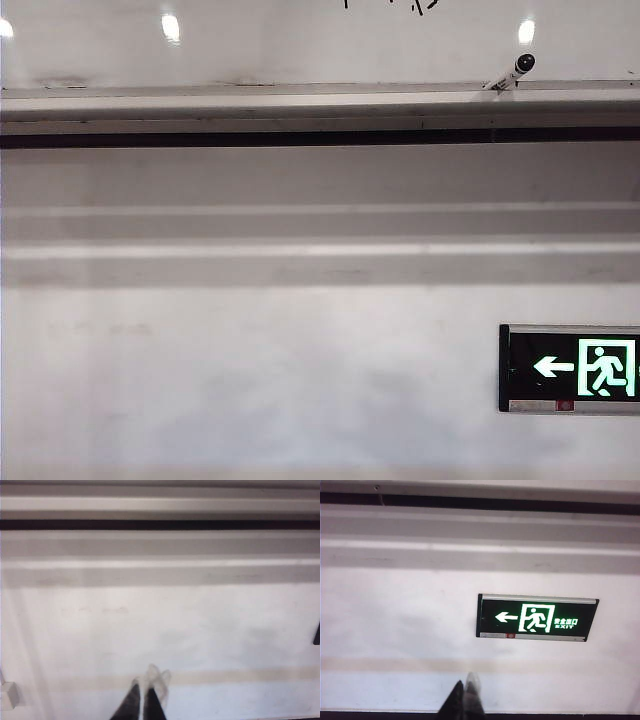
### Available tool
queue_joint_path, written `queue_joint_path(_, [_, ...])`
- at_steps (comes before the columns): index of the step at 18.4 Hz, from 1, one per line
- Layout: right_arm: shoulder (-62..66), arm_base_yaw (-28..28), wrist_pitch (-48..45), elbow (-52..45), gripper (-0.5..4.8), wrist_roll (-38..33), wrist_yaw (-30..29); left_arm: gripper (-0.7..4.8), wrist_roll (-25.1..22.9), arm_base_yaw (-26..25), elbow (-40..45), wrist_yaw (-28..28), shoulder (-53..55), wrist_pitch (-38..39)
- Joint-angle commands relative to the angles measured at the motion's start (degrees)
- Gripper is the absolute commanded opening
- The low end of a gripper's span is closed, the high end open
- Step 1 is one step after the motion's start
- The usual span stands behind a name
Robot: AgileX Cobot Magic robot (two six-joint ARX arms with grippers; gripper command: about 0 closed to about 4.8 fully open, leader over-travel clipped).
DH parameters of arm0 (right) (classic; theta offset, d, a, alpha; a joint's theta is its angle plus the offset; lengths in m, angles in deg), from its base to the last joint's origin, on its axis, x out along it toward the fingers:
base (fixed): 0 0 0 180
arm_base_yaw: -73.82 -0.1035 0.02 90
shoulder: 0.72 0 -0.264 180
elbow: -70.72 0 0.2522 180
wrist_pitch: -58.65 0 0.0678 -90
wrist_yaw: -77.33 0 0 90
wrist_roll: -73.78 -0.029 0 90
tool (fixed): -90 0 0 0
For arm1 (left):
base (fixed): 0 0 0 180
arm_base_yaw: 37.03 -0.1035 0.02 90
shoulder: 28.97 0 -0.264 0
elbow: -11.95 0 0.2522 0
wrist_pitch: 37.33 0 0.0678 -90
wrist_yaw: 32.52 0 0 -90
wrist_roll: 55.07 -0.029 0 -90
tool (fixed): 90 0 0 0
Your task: Wipe the whiteboard clean using the black magnetic whiteboard eraser attached to the whiteboard.
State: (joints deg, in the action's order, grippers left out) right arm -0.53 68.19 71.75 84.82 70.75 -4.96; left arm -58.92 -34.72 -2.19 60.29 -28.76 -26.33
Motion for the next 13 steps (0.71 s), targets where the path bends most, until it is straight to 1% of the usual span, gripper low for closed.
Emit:
queue_joint_path(1, [-0.1, 0.0, -1.3, 0.2, -0.05, 0.0, 0.1, 0.2, -0.2, 0.0, 0.0, -0.2, 0.0, -0.7])
queue_joint_path(5, [-0.1, 0.0, -1.3, 0.3, -0.06, 0.0, 0.1, 0.2, -0.2, 0.0, 0.0, -0.2, 0.0, -0.7])
queue_joint_path(6, [-0.1, 0.0, -1.3, 0.7, -0.06, 0.0, 0.1, 0.12, 0.2, 0.0, 0.0, -0.2, 0.0, -0.8])
queue_joint_path(7, [-0.1, 0.0, -1.3, 2.3, -0.06, 0.0, 0.1, -0.06, 3.0, 0.0, -0.7, -0.4, 0.0, -1.3])
queue_joint_path(8, [-0.1, 0.0, -1.2, 3.9, -0.06, 0.0, 0.1, -0.06, 5.4, 0.0, -1.7, -0.8, 0.0, -1.3])
queue_joint_path(9, [0.0, 0.0, -0.3, 7.6, -0.06, -0.2, 0.3, -0.06, 10.2, 0.0, -4.0, -1.6, 0.0, -1.0])
queue_joint_path(10, [0.6, 0.0, 0.9, 10.4, -0.06, -0.2, 0.9, -0.06, 12.3, 0.0, -5.8, -1.5, 0.0, -1.0])
queue_joint_path(11, [2.4, 0.0, 3.3, 15.5, -0.06, -0.2, 2.3, -0.06, 14.5, 0.0, -9.0, -1.5, 0.0, -0.2])
queue_joint_path(12, [4.0, 0.0, 4.3, 18.8, -0.06, -0.1, 2.6, -0.06, 16.0, 0.0, -11.9, -1.5, 0.3, 1.1])
queue_joint_path(13, [7.4, 0.0, 4.9, 24.1, -0.06, 0.1, 2.6, -0.06, 17.2, 0.0, -16.1, -1.5, 1.4, 2.8])
